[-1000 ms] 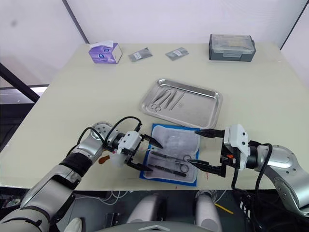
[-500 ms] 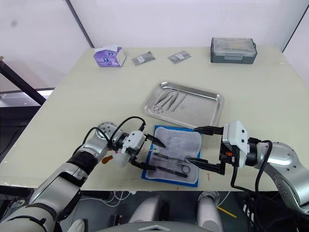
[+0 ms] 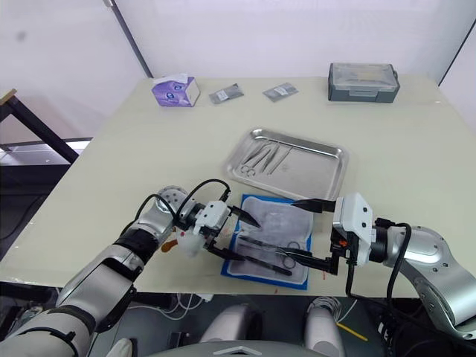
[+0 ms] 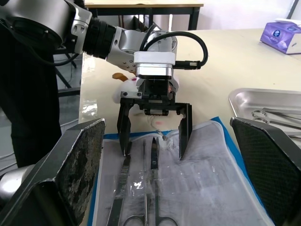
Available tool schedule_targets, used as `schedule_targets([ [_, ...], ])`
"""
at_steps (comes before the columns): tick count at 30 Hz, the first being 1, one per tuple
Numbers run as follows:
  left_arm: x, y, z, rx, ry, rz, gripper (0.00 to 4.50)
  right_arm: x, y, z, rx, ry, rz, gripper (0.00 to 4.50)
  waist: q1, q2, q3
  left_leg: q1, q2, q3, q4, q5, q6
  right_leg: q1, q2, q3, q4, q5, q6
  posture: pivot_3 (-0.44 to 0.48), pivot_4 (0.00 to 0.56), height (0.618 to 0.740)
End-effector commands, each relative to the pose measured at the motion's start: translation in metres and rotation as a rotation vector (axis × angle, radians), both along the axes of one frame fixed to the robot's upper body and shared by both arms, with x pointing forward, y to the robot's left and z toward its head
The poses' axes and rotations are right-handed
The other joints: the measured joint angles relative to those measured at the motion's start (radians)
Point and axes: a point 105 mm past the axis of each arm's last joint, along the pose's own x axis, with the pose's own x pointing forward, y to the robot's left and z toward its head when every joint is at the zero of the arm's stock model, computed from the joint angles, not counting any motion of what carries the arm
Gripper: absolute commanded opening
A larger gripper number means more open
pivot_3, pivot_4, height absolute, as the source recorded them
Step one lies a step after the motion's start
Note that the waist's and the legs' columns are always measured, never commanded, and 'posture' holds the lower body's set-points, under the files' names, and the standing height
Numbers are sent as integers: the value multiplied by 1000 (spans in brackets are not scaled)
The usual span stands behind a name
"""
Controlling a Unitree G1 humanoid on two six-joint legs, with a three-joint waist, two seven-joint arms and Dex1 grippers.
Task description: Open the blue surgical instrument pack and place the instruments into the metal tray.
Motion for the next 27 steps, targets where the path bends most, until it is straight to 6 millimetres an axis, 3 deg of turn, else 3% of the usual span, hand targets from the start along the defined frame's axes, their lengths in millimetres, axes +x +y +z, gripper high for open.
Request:
schedule_targets([
  [1, -37, 27, -60, 275, 171, -77, 4417, -6, 2, 8, 5, -35, 7, 4500, 1, 0, 0, 0, 0, 0, 0, 0, 0, 0, 0, 0, 0, 0, 0, 0, 150, 734],
  [7, -37, 31, -63, 310, 173, -86, 4417, -2, -2, -5, -40, 28, -32, 4500, 0, 0, 0, 0, 0, -1, 0, 0, 0, 0, 0, 0, 0, -1, -1, 0, 150, 734],
  [13, -46, 30, -62, 285, 185, -111, 4417, 20, -9, -38, -207, 26, -127, 4500, -3, -1, -1, 1, 0, 0, 0, 0, 0, 0, 0, 0, 0, -2, -2, 0, 150, 734],
  [19, -49, 31, -63, 283, 189, -117, 4417, 33, -2, -44, -265, 19, -174, 4500, -5, -1, -1, 1, 0, -1, -2, 0, 1, 0, 0, 0, 0, -2, -3, 0, 150, 734],
  [27, -50, 29, -61, 270, 173, -135, 4417, 27, 14, -49, -298, 58, -106, 4500, -8, -2, -1, 0, 1, -1, -3, -1, 1, -1, 0, 0, -1, -3, -3, 0, 150, 734],
])
